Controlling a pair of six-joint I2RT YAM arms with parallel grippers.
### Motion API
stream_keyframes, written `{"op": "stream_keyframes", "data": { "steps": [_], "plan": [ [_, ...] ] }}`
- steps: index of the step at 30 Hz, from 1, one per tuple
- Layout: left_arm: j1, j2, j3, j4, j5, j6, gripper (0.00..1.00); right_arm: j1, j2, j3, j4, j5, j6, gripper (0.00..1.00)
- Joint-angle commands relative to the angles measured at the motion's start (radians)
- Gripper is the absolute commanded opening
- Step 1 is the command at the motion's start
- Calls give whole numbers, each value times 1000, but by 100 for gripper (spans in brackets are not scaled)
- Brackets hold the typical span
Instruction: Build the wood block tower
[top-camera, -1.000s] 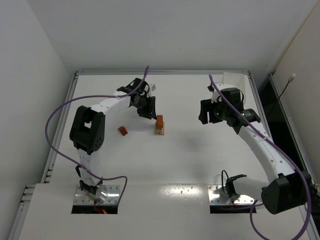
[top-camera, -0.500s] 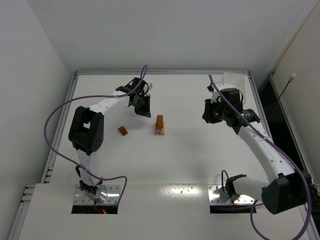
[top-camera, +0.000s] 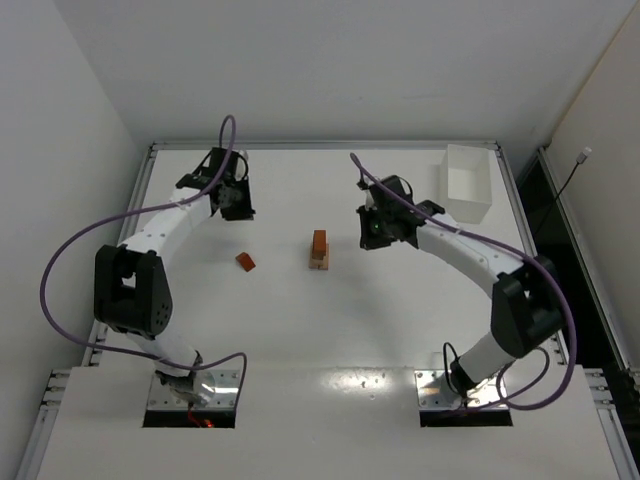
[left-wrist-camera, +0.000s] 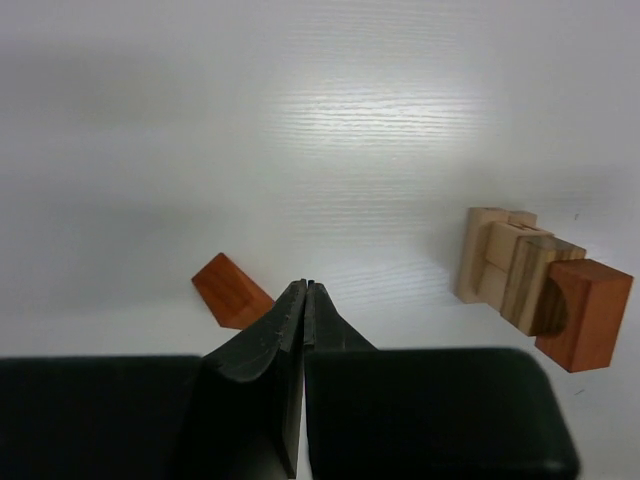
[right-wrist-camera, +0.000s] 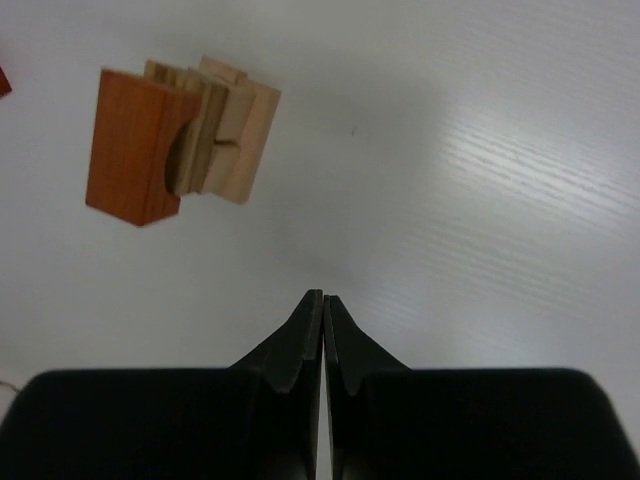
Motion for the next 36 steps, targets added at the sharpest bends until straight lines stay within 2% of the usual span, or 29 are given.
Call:
{"op": "stream_keyframes", "data": {
  "steps": [1,3,5,12,36],
  "plan": [
    [35,-58,-21,12,-1,17,0,21,73,131,73,58,82,0],
    [45,-70,-32,12,-1,26,0,33,131,186,73,58,82,0],
    [55,-82,-46,21,15,26,7,44,165,232,61,58,94,0],
    [64,-92,-69,21,27,26,13,96,234,285,50,58,112,0],
    [73,-62,-59,30,67,26,14,133,263,239,50,58,122,0]
  ]
}}
